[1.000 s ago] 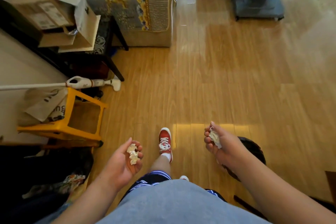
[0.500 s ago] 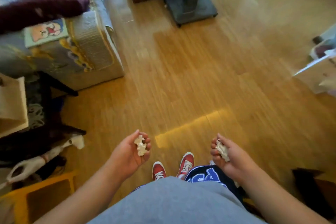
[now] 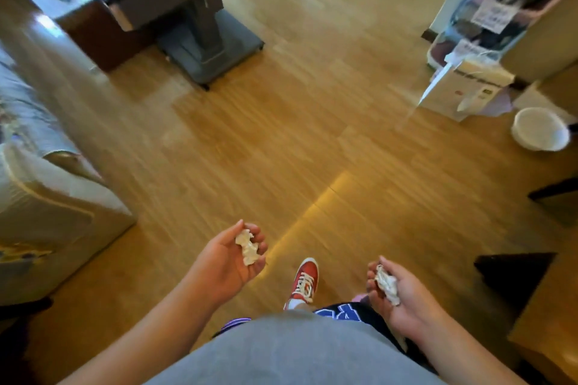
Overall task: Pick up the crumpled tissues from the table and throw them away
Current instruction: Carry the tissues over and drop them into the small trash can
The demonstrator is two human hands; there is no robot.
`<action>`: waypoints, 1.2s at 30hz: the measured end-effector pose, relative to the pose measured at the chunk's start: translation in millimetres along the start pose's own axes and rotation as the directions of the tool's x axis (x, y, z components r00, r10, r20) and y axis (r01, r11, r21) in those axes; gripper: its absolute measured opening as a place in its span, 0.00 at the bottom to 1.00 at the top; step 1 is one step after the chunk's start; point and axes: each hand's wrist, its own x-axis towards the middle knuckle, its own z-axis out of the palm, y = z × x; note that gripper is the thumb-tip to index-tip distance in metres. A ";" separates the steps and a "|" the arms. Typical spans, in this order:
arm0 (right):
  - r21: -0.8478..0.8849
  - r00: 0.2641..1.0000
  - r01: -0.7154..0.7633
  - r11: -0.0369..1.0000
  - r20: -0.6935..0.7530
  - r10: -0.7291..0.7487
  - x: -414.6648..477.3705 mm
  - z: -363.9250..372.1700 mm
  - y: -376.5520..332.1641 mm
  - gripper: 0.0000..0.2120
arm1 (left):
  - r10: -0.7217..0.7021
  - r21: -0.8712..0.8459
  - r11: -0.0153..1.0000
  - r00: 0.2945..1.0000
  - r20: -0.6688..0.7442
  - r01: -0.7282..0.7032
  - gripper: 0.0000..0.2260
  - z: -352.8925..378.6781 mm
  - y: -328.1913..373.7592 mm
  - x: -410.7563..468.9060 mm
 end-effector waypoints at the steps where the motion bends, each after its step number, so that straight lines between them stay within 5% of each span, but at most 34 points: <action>1: -0.005 1.000 0.010 1.000 0.002 -0.010 4.2 10.3 -14.9 0.13 | 0.004 0.002 1.000 1.000 -0.008 -0.004 0.10 7.6 9.1 8.2; 11: 0.026 0.986 0.140 0.990 0.092 -0.142 55.9 129.2 -167.3 0.15 | -0.047 0.010 0.999 0.997 -0.062 0.047 0.10 50.8 97.3 93.6; 19: 0.165 0.984 0.178 0.970 -0.004 -0.179 96.1 172.8 -267.5 0.12 | -0.138 0.163 0.977 0.990 -0.003 0.137 0.09 142.4 196.0 211.6; 26: 0.403 0.951 0.296 0.866 -0.206 -0.230 83.1 134.4 -321.3 0.12 | -0.302 0.445 0.862 0.951 0.065 0.244 0.13 287.7 239.0 300.2; 36: 0.642 0.894 0.394 0.658 -0.433 -0.114 63.4 19.9 -378.4 0.12 | -0.523 0.699 0.655 0.840 0.146 0.286 0.11 513.1 145.5 404.9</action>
